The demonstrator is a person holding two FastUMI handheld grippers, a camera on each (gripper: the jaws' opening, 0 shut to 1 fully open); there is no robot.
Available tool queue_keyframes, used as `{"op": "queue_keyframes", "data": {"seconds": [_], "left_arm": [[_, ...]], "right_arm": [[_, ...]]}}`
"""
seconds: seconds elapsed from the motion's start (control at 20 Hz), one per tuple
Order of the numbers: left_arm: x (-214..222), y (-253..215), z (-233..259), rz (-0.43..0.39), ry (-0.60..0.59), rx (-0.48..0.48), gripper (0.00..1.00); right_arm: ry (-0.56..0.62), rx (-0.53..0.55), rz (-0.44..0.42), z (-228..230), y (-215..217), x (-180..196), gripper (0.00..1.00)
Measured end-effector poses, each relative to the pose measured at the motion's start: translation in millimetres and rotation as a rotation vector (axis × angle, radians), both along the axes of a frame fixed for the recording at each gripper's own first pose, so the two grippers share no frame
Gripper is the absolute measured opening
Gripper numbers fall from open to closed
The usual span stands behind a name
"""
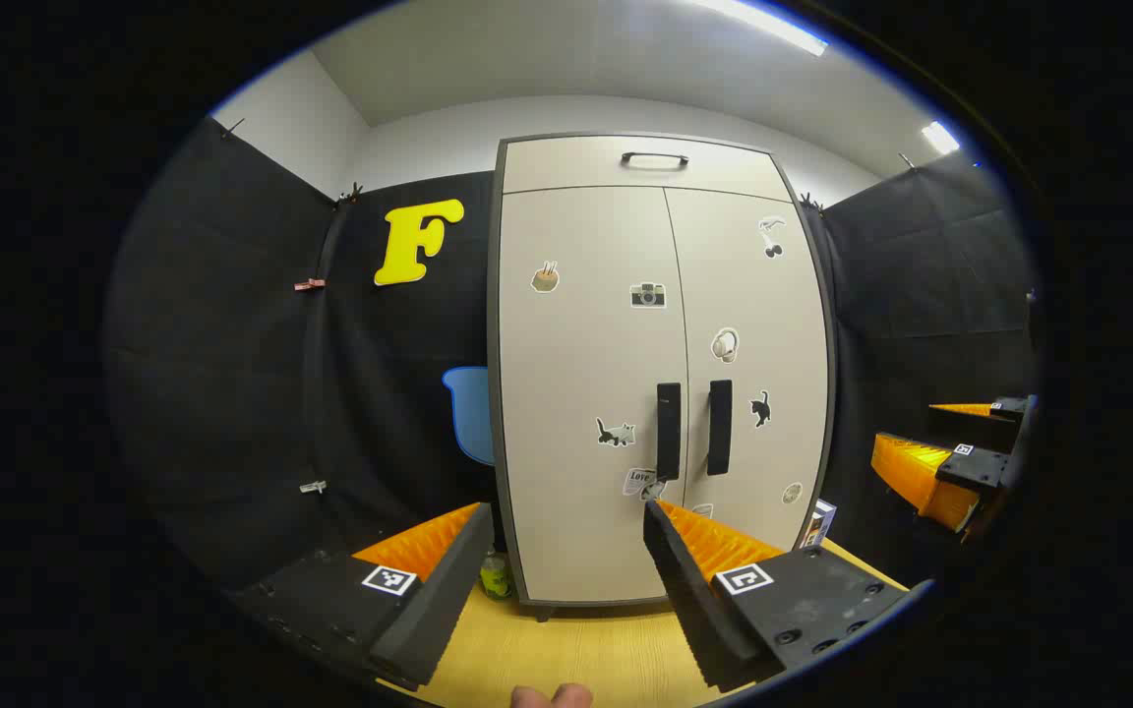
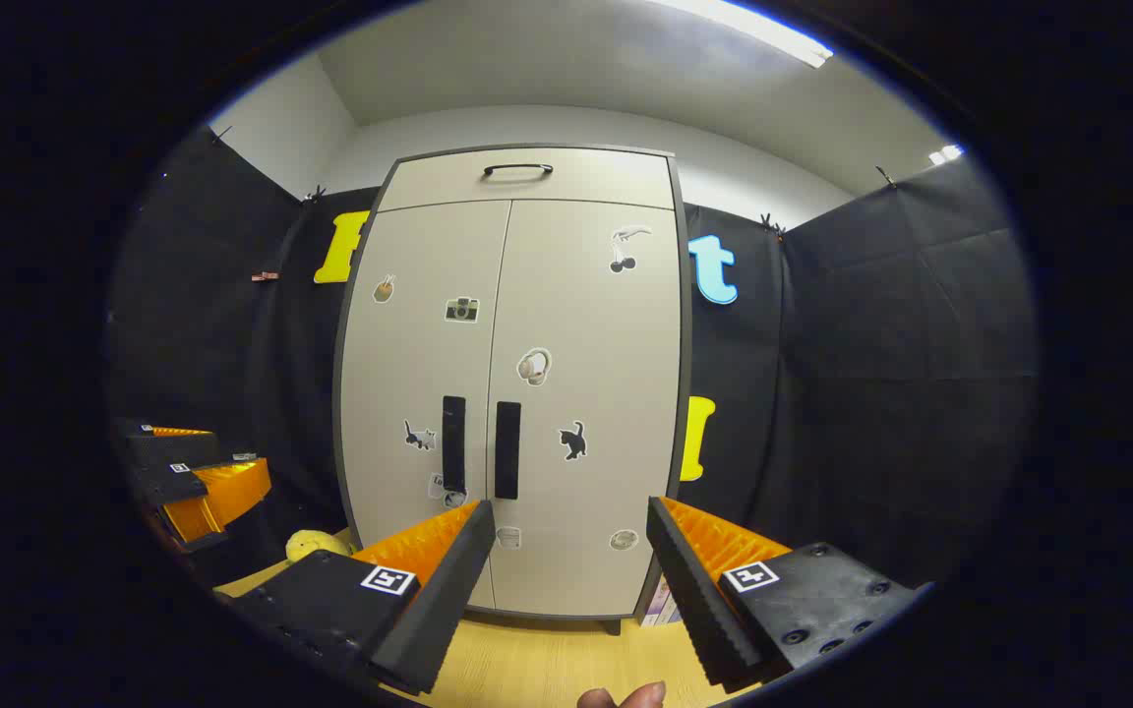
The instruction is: Open the right door of the double-door shoe cabinet with the right hand, and open the left door with the left hand.
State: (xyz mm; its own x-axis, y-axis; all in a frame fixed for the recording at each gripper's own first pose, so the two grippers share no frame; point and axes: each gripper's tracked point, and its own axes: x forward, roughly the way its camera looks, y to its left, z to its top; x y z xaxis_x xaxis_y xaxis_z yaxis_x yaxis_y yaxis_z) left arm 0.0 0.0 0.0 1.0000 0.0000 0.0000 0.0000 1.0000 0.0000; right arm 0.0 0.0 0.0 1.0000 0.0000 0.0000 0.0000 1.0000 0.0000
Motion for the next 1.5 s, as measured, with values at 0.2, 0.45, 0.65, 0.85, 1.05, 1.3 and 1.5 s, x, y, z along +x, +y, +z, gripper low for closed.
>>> {"op": "queue_keyframes", "data": {"seconds": [0.2, 0.45, 0.65, 0.85, 1.05, 1.3, 1.5], "left_arm": [[0.4, 4.0, 1.4, 0.003, -0.004, 0.0, 0.95], [1.6, 7.5, 0.0, 0.001, -0.004, 0.004, 0.95], [5.5, 10.6, -1.2, 0.002, -0.003, 0.001, 0.95], [8.4, 11.7, 1.4, -0.002, -0.008, 0.003, 0.95], [10.6, 12.3, 3.9, -0.004, -0.013, 0.004, 0.95], [10.7, 16.1, 1.0, -0.003, -0.009, 0.005, 0.95], [11.3, 21.6, -3.9, 0.002, 0.002, 0.003, 0.95]], "right_arm": [[0.005, -0.006, -0.003, -2.1, 2.6, -0.4, 0.98], [0.004, -0.004, -0.008, -3.5, 6.1, 1.6, 0.98], [0.004, -0.01, -0.012, -3.9, 8.3, 4.5, 0.98], [0.005, 0.001, -0.011, -4.5, 10.3, 7.0, 0.97], [0.011, 0.015, 0.004, -3.7, 16.1, 12.5, 0.97], [0.031, 0.025, 0.047, -0.2, 35.4, 52.0, 0.98], [0.069, 0.087, 0.078, -5.5, 54.0, 97.0, 0.97]]}}
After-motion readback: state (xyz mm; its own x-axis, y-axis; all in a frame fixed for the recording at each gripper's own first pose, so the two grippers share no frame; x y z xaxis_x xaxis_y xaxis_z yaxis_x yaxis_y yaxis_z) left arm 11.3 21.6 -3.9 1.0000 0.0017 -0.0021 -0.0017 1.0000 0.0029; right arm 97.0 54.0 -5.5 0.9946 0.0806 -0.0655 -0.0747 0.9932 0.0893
